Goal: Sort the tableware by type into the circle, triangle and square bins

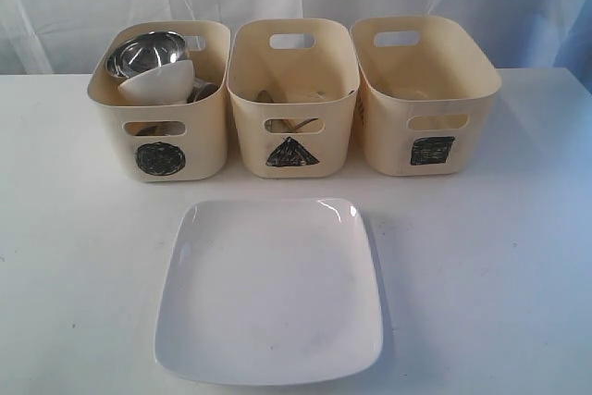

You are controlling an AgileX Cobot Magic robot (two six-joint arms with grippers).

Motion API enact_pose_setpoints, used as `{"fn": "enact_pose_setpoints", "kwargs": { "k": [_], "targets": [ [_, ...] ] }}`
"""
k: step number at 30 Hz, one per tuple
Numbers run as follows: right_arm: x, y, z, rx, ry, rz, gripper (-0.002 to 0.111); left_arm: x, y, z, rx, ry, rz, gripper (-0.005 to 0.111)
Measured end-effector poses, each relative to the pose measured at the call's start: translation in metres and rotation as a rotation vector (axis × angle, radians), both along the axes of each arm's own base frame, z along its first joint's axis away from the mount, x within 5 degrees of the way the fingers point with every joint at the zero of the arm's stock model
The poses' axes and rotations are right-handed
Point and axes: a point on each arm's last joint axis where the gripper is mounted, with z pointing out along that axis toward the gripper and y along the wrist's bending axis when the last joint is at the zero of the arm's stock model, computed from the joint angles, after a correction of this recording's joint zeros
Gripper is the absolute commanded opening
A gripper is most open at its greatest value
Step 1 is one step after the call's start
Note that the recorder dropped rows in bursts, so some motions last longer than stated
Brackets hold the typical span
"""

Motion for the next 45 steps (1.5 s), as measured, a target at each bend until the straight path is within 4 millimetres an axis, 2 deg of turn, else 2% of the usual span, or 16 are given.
{"fn": "enact_pose_setpoints", "kwargs": {
  "k": [5,9,12,15,21,25,28,30,33,37,39,41,45],
  "targets": [
    [0.001,0.001,-0.008,0.147,0.112,0.027,0.000,0.000,0.000,0.000,0.000,0.000,0.000,0.000],
    [0.001,0.002,-0.011,0.165,0.176,0.053,0.000,0.000,0.000,0.000,0.000,0.000,0.000,0.000],
    [0.001,0.005,-0.004,0.129,0.237,0.087,0.000,0.000,0.000,0.000,0.000,0.000,0.000,0.000],
    [0.007,0.008,0.012,0.049,0.284,0.110,0.000,0.000,0.000,0.000,0.000,-0.002,0.000,0.000],
    [0.046,0.019,0.058,-0.234,0.373,0.128,0.000,0.000,0.000,0.000,0.000,-0.002,0.000,0.000],
    [0.090,0.031,0.084,-0.466,0.503,0.172,0.000,0.000,0.000,0.000,0.000,-0.002,0.000,0.000],
    [0.120,0.040,0.091,-0.603,0.626,0.238,0.002,0.000,0.000,0.000,0.000,-0.002,0.000,0.000],
    [0.142,0.048,0.088,-0.689,0.712,0.316,0.008,0.000,0.000,0.000,0.000,-0.002,0.000,0.000],
    [0.170,0.062,0.075,-0.748,0.795,0.443,0.025,0.000,0.000,0.000,0.000,-0.002,0.000,0.000],
    [0.200,0.078,0.056,-0.762,0.860,0.576,0.063,0.000,0.000,0.000,0.000,-0.002,0.000,0.000],
    [0.214,0.086,0.040,-0.737,0.920,0.630,0.074,0.000,0.000,0.000,0.000,-0.002,0.000,0.000],
    [0.226,0.091,0.019,-0.705,0.996,0.675,0.077,0.000,0.000,0.000,0.000,-0.002,0.000,0.000],
    [0.240,0.098,-0.026,-0.662,1.140,0.743,0.074,0.000,0.000,0.000,-0.011,-0.001,0.000,0.000]
  ]
}}
